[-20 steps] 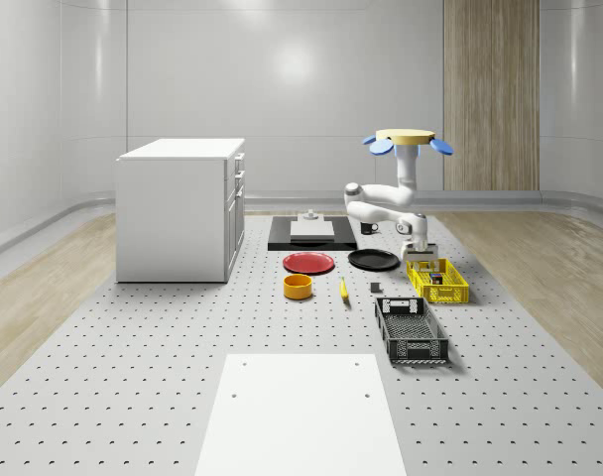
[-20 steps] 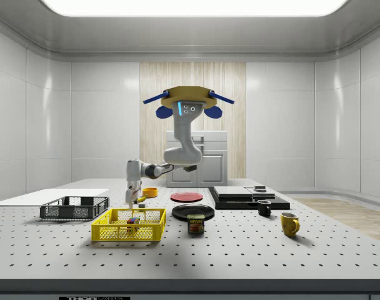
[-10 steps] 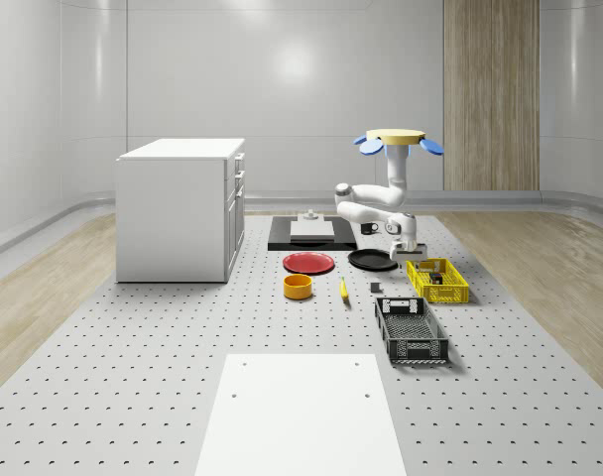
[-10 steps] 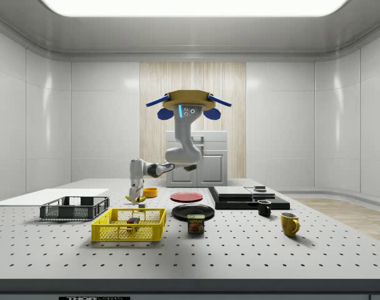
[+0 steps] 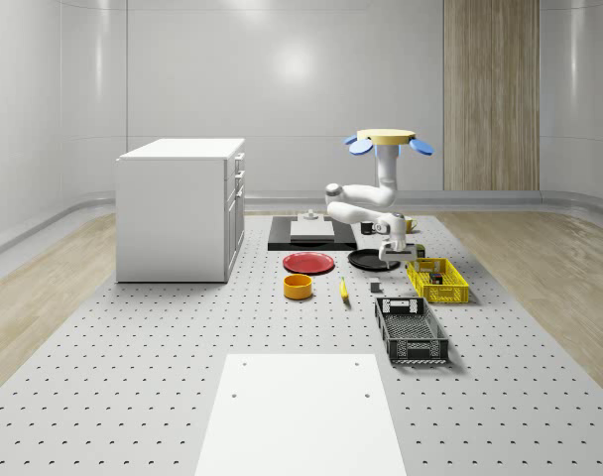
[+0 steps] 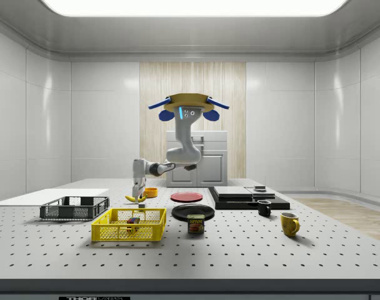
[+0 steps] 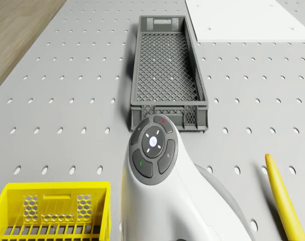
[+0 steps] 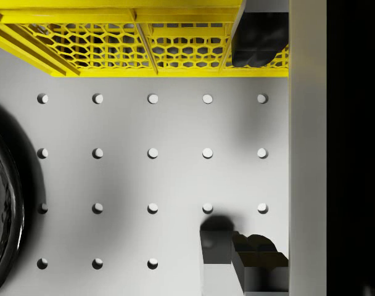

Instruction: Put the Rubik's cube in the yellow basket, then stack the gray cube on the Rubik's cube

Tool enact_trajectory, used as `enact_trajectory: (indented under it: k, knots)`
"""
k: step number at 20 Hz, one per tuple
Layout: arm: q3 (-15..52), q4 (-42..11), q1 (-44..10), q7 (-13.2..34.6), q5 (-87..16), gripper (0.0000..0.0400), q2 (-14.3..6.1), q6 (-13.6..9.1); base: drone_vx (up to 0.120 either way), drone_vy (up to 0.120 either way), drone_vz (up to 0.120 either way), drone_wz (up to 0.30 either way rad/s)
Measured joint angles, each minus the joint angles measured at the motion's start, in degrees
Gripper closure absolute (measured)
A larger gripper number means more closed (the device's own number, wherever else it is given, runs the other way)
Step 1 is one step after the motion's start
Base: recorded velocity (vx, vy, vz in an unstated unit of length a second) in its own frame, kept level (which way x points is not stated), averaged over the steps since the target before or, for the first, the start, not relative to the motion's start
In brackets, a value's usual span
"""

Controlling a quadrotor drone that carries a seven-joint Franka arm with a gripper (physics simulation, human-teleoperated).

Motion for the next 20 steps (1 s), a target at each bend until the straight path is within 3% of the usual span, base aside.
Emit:
enact_trajectory:
  k: [5, 12, 18, 20]
  knots:
    - [0.0, 0.0, 0.1, 0.0, -0.1, 0.0, 0.1, -0.1, 0.016, -0.12, 0.0, 0.0]
    - [0.0, 0.0, 0.1, -0.1, -0.1, 0.0, 0.3, -0.3, 0.0, -0.12, -0.109, 0.0]
    - [-0.1, 0.0, 0.2, -0.1, -0.2, 0.0, 0.4, -0.4, 0.0, -0.12, 0.0, 0.0]
    - [-0.1, 0.0, 0.2, -0.1, -0.2, 0.0, 0.5, -0.4, 0.0, -0.12, -0.1, 0.0]
